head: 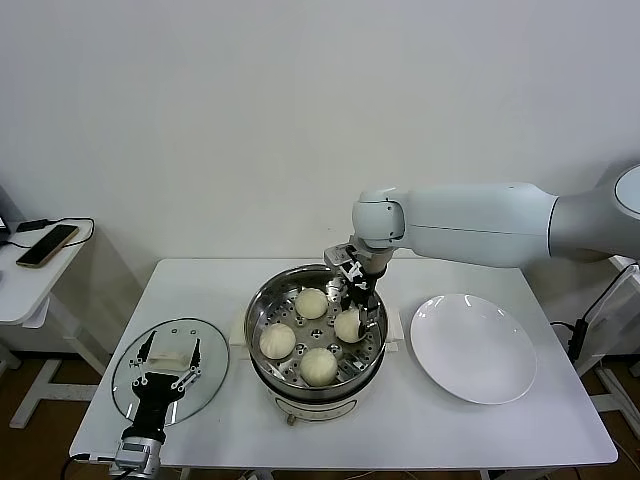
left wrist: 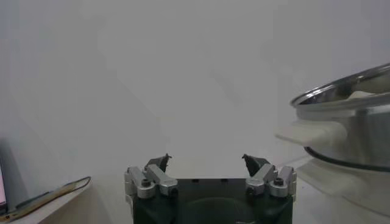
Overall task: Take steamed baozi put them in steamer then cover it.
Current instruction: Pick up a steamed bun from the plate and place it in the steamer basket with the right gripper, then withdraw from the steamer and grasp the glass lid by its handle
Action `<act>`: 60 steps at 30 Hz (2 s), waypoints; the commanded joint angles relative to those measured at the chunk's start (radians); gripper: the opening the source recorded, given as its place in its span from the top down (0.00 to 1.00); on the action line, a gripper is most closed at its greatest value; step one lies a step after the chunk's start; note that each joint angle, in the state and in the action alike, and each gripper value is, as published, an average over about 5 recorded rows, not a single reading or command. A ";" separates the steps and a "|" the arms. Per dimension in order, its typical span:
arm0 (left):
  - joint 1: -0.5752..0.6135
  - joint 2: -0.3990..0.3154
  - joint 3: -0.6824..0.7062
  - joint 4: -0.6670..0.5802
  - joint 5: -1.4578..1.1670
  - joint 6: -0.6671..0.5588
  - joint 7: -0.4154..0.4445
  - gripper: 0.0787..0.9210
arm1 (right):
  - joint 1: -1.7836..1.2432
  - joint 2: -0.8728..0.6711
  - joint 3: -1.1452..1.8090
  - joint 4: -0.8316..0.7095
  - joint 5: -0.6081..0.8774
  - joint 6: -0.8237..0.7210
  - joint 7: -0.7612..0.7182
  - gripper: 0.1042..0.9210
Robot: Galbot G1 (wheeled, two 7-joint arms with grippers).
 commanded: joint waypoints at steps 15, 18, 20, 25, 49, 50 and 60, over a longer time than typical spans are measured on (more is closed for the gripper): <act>-0.004 0.000 0.000 0.000 0.033 0.016 -0.011 0.12 | -0.057 -0.218 0.318 0.104 0.070 0.094 0.213 0.12; -0.009 0.000 0.003 0.001 0.049 0.017 -0.013 0.12 | -0.084 -0.296 0.364 0.148 0.136 0.172 0.468 0.12; -0.013 0.000 0.005 0.004 0.063 0.018 -0.018 0.12 | -0.125 -0.346 0.386 0.171 0.147 0.241 0.695 0.12; -0.022 0.002 0.009 0.017 0.117 0.016 -0.033 0.12 | -0.321 -0.438 0.540 0.216 0.118 0.394 1.292 0.12; -0.072 0.023 -0.016 0.176 0.480 -0.068 -0.133 0.12 | -1.827 -0.215 1.985 0.190 -0.312 0.667 1.488 0.12; -0.070 0.028 -0.022 0.191 0.511 -0.070 -0.138 0.12 | -1.851 -0.197 2.001 0.190 -0.323 0.670 1.480 0.12; -0.027 0.061 -0.093 0.345 0.880 -0.067 -0.188 0.12 | -1.989 -0.089 2.075 0.215 -0.374 0.687 1.396 0.12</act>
